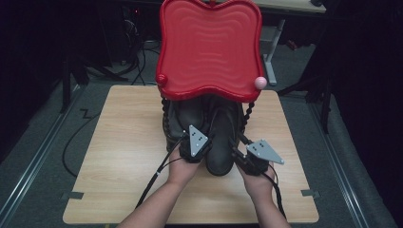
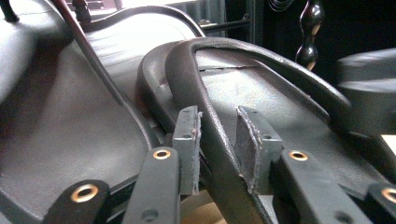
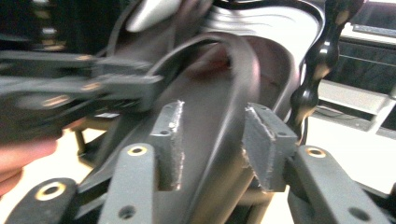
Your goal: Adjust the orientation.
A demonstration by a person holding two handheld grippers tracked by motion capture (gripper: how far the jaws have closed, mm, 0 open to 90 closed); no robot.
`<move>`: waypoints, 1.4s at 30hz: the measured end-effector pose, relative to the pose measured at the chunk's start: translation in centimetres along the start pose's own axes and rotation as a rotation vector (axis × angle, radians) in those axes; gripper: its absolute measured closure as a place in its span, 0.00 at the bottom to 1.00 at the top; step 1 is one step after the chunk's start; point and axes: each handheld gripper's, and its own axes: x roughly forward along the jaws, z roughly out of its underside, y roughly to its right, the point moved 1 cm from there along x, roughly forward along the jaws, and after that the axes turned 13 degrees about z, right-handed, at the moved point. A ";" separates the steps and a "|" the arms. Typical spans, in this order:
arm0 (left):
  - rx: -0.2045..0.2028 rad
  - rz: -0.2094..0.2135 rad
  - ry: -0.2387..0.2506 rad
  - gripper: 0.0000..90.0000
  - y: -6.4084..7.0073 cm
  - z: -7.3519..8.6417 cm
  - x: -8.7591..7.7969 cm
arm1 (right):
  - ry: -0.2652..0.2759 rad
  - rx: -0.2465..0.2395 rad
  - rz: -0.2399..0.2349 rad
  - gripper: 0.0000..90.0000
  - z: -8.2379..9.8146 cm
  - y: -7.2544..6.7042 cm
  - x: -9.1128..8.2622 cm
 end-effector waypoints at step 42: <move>-0.027 0.048 -0.027 0.59 -0.1 1.8 -4.7 | -0.135 -0.043 -0.029 1.00 6.1 -4.4 -0.5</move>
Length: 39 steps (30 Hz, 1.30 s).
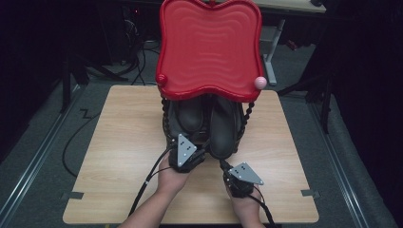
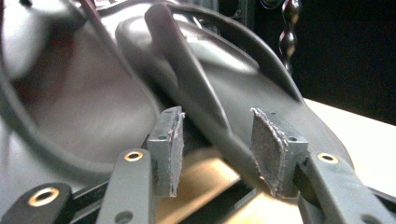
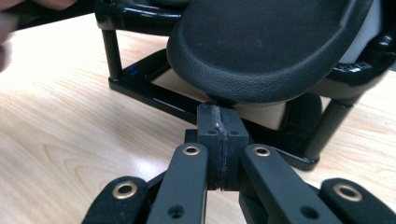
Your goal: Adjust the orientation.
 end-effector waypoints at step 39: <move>0.036 -0.046 -0.190 0.56 0.3 7.3 -5.9 | -0.009 -0.004 -0.013 0.98 -5.3 -0.3 4.6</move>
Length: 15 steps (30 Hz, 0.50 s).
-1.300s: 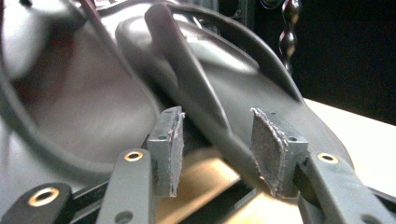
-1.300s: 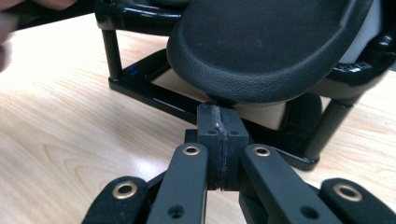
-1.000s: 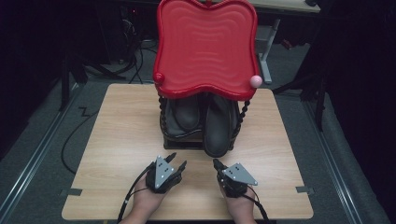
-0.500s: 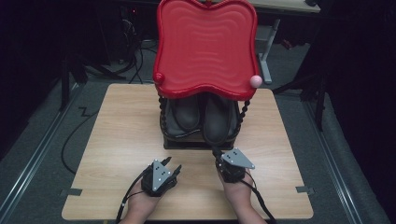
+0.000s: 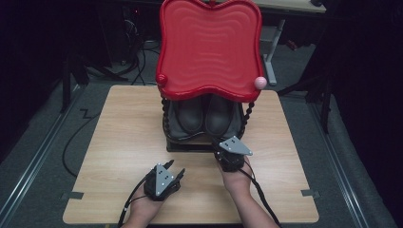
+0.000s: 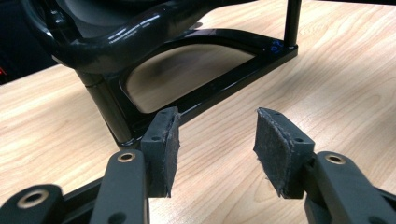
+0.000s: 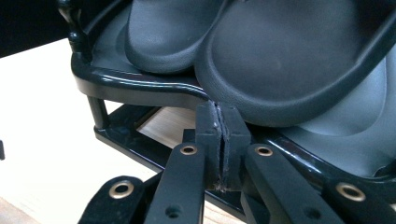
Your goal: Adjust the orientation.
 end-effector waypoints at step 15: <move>-0.058 -0.038 0.055 0.55 -0.6 -0.1 0.0 | 0.056 0.060 0.053 0.90 0.0 1.5 -1.2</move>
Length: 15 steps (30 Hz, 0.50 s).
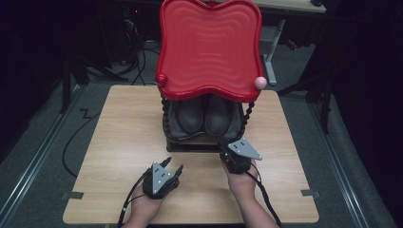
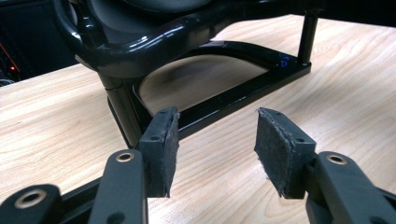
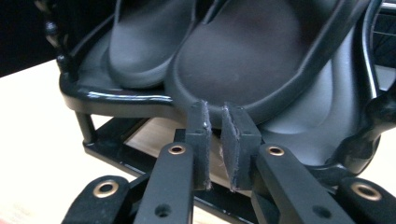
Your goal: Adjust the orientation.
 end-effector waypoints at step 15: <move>-0.010 -0.004 0.006 0.54 -0.4 0.1 -0.5 | -0.013 -0.022 0.082 0.91 -0.9 0.3 3.1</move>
